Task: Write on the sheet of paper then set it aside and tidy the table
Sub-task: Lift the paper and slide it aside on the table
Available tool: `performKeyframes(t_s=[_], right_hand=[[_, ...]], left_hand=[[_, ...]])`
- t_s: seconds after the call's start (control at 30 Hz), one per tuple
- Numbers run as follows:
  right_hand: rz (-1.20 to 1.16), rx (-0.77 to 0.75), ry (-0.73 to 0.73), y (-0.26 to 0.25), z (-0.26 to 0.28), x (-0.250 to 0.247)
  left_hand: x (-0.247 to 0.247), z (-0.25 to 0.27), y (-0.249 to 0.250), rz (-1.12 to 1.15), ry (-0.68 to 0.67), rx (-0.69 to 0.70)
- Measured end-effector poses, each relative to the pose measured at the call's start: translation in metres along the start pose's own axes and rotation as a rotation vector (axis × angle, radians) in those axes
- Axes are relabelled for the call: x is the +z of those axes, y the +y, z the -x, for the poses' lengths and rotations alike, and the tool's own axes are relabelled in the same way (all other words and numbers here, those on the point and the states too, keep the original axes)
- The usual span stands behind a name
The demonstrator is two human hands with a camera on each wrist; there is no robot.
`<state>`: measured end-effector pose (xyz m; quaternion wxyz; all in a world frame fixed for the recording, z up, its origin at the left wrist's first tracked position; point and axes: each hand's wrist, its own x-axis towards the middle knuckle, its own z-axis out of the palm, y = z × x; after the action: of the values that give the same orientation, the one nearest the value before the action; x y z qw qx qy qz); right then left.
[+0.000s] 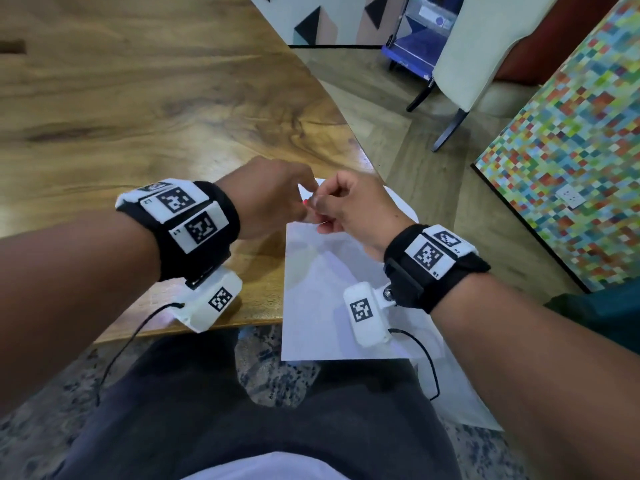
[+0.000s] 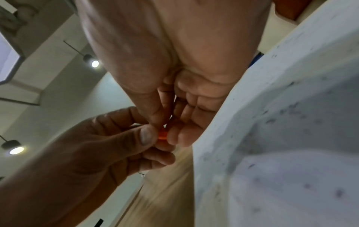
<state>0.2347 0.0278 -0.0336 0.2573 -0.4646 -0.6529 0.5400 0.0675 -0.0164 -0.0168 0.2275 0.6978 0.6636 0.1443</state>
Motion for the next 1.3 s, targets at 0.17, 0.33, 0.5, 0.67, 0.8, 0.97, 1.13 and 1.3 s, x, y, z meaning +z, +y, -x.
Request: performKeyframes(t_s=[0.17,0.33,0.5,0.67,0.8,0.97,1.13,1.3], right_hand=[[-0.017,-0.008,-0.062,-0.009,0.002,0.0],[0.469,-0.007,-0.002,0.002,0.004,-0.059],[0.641,0.119,0.106,0.019,0.019,-0.103],[0.846,0.3,0.219,0.033,0.019,-0.119],[0.703,0.452,0.198,0.041,0.015,-0.12],[0.475,0.459,0.209,0.046,0.012,-0.115],[0.236,0.298,0.322,0.046,0.006,-0.122],[0.005,0.181,0.34,0.025,0.003,-0.127]], left_hand=[[-0.017,0.014,-0.022,-0.098,0.044,-0.081],[-0.042,0.039,-0.082,-0.196,-0.011,-0.256],[-0.048,0.053,-0.12,-0.231,0.034,-0.33],[-0.054,0.047,-0.118,-0.431,0.069,-0.345],[-0.033,0.029,-0.057,-0.369,-0.031,-0.233],[0.017,-0.001,-0.005,-0.336,-0.174,-0.145],[0.025,-0.017,0.003,-0.147,-0.132,-0.175],[0.015,-0.029,-0.008,0.363,-0.027,-0.337]])
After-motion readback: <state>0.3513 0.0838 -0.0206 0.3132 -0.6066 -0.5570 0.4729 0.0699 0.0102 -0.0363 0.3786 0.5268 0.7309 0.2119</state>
